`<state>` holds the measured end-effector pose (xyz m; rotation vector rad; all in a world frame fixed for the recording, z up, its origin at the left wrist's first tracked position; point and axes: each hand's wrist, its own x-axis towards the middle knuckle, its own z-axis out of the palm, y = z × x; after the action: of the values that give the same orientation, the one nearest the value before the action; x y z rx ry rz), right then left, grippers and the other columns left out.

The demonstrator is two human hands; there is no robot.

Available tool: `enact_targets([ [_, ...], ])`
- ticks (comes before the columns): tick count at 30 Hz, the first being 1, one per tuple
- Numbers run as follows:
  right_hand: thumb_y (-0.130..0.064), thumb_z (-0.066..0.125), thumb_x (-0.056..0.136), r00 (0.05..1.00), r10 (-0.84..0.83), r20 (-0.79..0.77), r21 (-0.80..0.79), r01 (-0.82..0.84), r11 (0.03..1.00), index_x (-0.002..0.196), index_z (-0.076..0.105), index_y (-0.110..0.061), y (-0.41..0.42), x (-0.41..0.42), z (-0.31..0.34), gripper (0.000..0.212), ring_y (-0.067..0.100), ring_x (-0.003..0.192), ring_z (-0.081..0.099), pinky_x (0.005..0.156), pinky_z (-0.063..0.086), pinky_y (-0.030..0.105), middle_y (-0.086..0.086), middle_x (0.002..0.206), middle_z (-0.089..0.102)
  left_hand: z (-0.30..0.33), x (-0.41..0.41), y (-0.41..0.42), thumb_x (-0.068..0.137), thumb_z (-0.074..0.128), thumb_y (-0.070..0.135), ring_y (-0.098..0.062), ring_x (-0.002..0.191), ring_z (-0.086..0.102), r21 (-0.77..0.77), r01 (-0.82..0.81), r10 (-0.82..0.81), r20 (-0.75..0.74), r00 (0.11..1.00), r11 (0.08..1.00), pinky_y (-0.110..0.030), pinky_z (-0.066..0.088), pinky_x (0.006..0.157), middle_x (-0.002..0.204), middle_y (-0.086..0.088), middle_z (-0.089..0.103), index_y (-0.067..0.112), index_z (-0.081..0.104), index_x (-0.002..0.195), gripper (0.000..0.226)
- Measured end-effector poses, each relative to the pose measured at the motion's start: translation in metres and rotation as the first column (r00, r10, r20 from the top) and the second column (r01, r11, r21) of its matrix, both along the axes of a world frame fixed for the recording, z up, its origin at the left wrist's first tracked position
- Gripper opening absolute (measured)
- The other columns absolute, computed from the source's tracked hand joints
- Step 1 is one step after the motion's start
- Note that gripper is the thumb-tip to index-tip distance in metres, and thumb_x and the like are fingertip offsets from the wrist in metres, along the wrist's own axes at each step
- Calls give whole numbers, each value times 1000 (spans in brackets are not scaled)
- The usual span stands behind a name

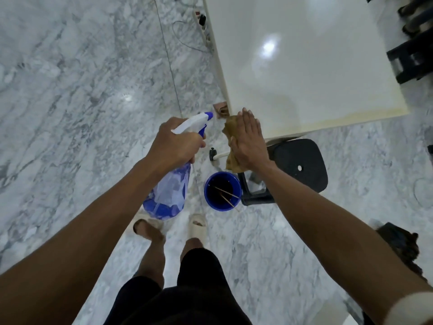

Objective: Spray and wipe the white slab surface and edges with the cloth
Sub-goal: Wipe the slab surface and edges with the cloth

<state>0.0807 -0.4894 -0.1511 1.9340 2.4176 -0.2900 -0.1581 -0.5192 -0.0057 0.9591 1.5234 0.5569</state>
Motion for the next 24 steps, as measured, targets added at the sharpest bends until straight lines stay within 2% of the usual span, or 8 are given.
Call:
enact_targets([
  [4,-32,28,98,1000,22,-16,-1,-22,1000,157,8,0,6,2,2,70,32,155,2,126,0,44,20,166,5,2,19,-5,62,58,19,-14,47,59,22,-26,26,-11,1000,999,-28,53,51,92,-11,75,6,71,103,45],
  [7,-34,28,97,998,46,-34,44,-44,998,156,7,1,4,4,-1,71,35,154,2,125,-2,44,22,165,3,3,32,-8,74,54,8,-17,49,59,60,-37,38,-21,999,998,-30,53,53,87,-12,76,6,72,90,24],
  [12,-36,47,95,984,177,-4,166,-174,971,154,26,-8,-9,8,0,68,36,152,18,126,11,49,19,162,24,6,44,-24,77,51,3,-13,44,57,59,-47,51,-54,997,997,-26,51,49,80,-10,75,7,72,83,22],
  [16,-76,62,71,963,250,102,28,-254,967,159,7,-7,-25,18,-11,124,39,154,2,125,7,53,22,165,4,7,49,-36,77,52,4,-11,42,56,39,-39,42,-69,997,998,-24,50,47,83,-10,75,9,71,85,21],
  [18,-59,76,69,949,270,166,22,-277,961,158,-1,-5,-27,21,-5,129,42,153,-1,124,7,55,26,164,0,6,50,-40,75,51,5,-10,43,57,38,-42,44,-64,997,998,-23,48,46,84,-11,75,8,71,89,25],
  [19,-46,72,78,941,289,178,21,-297,955,158,-2,-5,-26,21,-3,116,42,152,-3,124,6,55,26,164,-2,7,50,-41,76,51,4,-10,43,57,42,-42,44,-69,997,998,-23,48,46,84,-12,75,6,71,91,26],
  [21,-29,42,92,928,321,190,24,-331,943,158,0,-5,-29,23,1,82,40,153,-3,125,6,53,25,165,-2,9,54,-42,77,51,3,-12,44,57,45,-34,37,-82,996,998,-25,49,47,85,-12,75,5,71,92,26],
  [24,-10,37,94,941,282,190,103,-304,947,158,6,-2,-44,28,-5,71,40,153,4,125,12,52,26,164,4,16,60,-44,73,50,3,-17,43,57,47,-15,19,-98,995,999,-28,50,50,85,-12,75,5,71,88,26],
])
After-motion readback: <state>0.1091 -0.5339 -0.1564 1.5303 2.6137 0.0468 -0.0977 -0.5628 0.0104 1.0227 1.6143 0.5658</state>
